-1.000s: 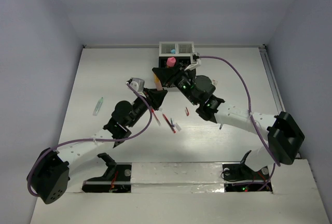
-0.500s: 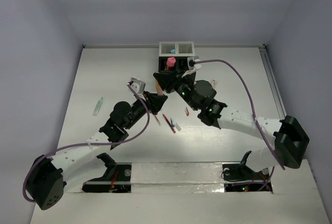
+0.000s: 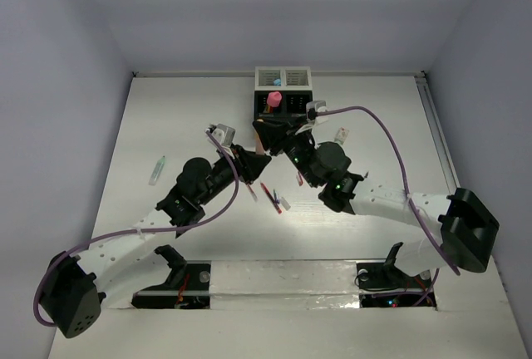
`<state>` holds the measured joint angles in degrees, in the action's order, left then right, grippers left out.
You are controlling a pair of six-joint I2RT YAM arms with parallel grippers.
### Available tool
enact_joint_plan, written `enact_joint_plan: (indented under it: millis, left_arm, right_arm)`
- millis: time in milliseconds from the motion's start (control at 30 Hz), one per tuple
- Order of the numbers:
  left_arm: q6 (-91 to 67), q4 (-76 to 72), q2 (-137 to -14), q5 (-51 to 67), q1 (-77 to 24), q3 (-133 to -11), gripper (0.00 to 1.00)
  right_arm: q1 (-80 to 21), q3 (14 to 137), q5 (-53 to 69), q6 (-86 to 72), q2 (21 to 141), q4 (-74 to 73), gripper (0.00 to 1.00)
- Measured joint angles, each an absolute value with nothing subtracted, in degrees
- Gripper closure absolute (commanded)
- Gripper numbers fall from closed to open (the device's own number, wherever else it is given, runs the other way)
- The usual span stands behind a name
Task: Sort the stationery into containers
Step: Close the pen cap on the pen.
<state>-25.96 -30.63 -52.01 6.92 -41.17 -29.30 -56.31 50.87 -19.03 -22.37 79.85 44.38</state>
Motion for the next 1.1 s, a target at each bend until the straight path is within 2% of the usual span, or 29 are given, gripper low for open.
enact_joint_plan:
  millis: [400,667,1100]
  left_arm:
    - [-25.87,-27.31,-51.03,7.29,-41.17,-30.28,1.00]
    - [-24.27,-17.56,-51.05,9.78,-42.02,-33.93,1.00]
    - [-22.33,-11.42,-52.01,11.53,-42.35,-35.94,1.00]
  right_arm:
    - [-56.21,50.43,-16.84,-25.76,79.70,43.51,1.00]
    - [-55.24,44.36,-14.50,-30.79,76.90,45.91,1.00]
    - [-54.94,40.56,-13.69,-35.27,76.47,47.55,1.00]
